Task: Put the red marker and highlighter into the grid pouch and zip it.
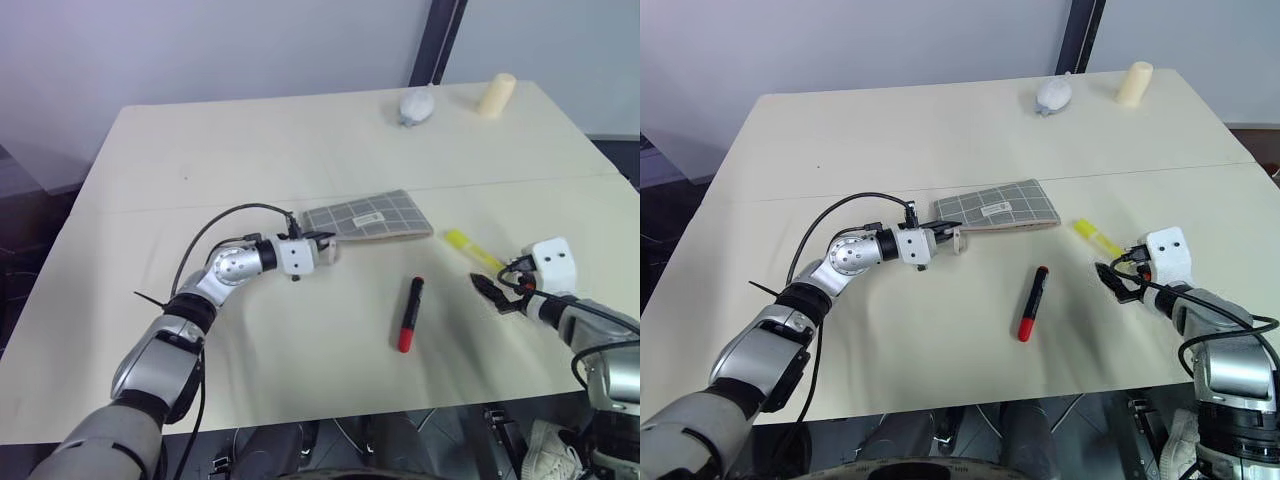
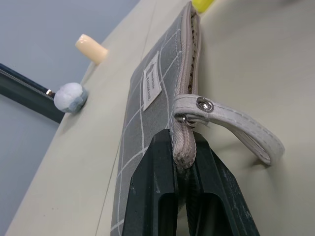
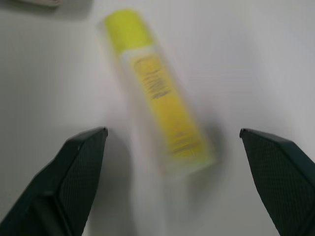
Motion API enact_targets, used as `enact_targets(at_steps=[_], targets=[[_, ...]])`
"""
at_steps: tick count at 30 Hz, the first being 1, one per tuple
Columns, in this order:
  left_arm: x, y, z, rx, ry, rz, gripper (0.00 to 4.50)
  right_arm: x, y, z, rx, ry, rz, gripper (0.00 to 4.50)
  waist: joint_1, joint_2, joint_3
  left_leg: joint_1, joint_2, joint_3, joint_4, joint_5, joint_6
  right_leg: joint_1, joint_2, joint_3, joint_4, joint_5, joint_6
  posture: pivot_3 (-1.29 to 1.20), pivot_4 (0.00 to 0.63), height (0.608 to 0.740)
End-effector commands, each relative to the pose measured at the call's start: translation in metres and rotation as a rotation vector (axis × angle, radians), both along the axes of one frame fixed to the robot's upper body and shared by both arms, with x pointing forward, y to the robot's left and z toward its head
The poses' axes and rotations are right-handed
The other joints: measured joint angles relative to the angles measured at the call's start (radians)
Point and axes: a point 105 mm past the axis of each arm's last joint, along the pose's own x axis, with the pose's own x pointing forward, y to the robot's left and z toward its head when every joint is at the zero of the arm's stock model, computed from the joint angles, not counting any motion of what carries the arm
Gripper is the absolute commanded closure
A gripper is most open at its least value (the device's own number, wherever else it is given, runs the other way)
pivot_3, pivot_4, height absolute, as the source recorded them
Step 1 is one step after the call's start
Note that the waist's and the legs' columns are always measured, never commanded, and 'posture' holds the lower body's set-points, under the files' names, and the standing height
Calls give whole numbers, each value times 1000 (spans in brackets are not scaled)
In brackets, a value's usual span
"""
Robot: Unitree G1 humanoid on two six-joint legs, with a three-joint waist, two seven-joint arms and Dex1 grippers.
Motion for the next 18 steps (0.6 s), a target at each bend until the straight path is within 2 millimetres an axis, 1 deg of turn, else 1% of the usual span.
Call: enact_targets(at_steps=[1, 2, 4, 6, 9, 10, 11, 12, 14, 15, 16, 18], targets=[[1, 1, 11, -22, -42, 0, 4500, 5, -13, 1, 34, -4, -23, 34, 0, 0, 0, 0, 0, 0, 1, -1, 0, 1, 0, 0, 0, 0, 0, 0, 150, 739], [1, 2, 11, -26, -40, 2, 4500, 7, -15, 1, 72, -6, -34, 271, 0, 0, 0, 0, 0, 0, 2, -2, 1, 1, 0, 0, 0, 0, 1, 0, 150, 739], [0, 2, 10, -27, -38, 2, 4500, 11, -15, 5, 96, -23, -19, 860, 0, 0, 0, 0, 0, 0, 4, -2, 2, 2, 0, 0, 0, 1, 2, 0, 150, 739], [0, 1, 10, -28, -38, 2, 4500, 12, -10, 10, 111, -38, 10, 1869, 1, 0, 0, 0, 0, 0, 5, -2, 2, 3, 0, 0, -1, 2, 2, 0, 150, 739], [0, 1, 10, -29, -38, 3, 4500, 7, -1, 17, 99, -57, 90, 3461, 2, 0, 0, 0, 0, 0, 5, -2, 2, 2, 0, 0, 0, 2, 3, 0, 150, 739], [0, 1, 10, -30, -38, 3, 4500, 5, 3, 23, 97, -82, 122, 3668, 2, 0, 0, 0, 0, 0, 4, -2, 2, 2, 0, 0, 0, 2, 3, 0, 150, 739], [1, 1, 11, -31, -38, 4, 4500, 1, 12, 33, 102, -122, 182, 3653, 2, 0, 0, 0, 0, 0, 4, -2, 2, 2, 0, 0, 0, 2, 3, 0, 150, 739], [1, 0, 12, -32, -39, 4, 4500, -6, 30, 50, 99, -200, 294, 3653, 1, 0, 0, -1, 0, 0, 4, -3, 2, 1, 0, 0, 0, 2, 3, 0, 150, 739], [2, 0, 13, -35, -40, 4, 4500, -23, 60, 70, 181, -258, 447, 3653, 1, 1, 0, -1, 0, 0, 3, -3, 3, 1, 0, 0, 0, 2, 3, 0, 150, 739], [2, 0, 14, -38, -41, 4, 4500, -30, 70, 75, 209, -268, 494, 3653, -1, 1, 1, -1, 0, 0, 3, -3, 3, 0, 0, 0, 0, 2, 3, 0, 150, 739], [2, -1, 15, -44, -41, 3, 4500, -37, 81, 75, 219, -258, 539, 3653, -1, 1, 0, -1, 0, 0, 3, -4, 3, 0, 0, 0, 0, 2, 3, 0, 150, 739], [2, -3, 16, -48, -42, 0, 4500, -47, 97, 67, 191, -216, 603, 3653, 2, -1, 0, -1, 0, 0, 4, -4, 3, 1, 0, 0, -1, 2, 3, 0, 150, 739]])
